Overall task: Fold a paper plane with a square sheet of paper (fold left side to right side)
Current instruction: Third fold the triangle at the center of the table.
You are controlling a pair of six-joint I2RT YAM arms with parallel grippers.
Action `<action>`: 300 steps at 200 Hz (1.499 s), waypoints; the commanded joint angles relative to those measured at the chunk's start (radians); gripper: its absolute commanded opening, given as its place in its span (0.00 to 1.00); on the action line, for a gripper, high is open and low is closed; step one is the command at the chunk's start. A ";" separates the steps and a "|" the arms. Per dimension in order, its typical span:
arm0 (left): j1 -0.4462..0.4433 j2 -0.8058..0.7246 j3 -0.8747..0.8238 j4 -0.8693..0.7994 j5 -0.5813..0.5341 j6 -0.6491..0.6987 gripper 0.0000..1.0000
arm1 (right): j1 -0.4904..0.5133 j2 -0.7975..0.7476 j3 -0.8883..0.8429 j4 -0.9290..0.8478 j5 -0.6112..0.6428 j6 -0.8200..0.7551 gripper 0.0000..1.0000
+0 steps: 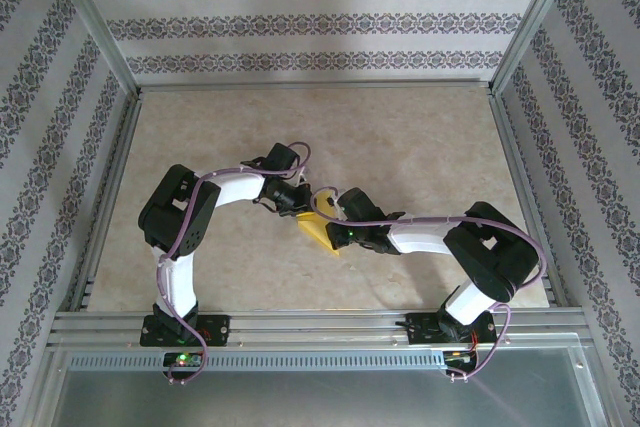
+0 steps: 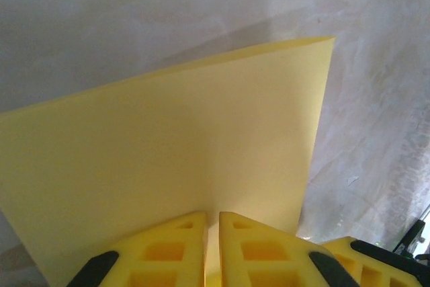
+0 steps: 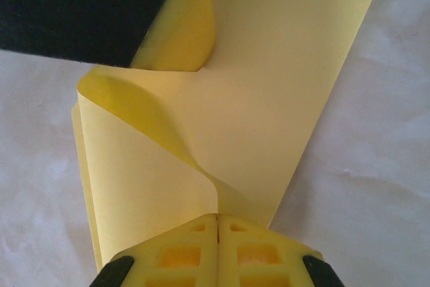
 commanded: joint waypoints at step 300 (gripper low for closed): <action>-0.119 -0.256 -0.316 0.355 -0.032 -0.229 0.07 | 0.010 0.037 -0.005 -0.049 -0.015 -0.019 0.00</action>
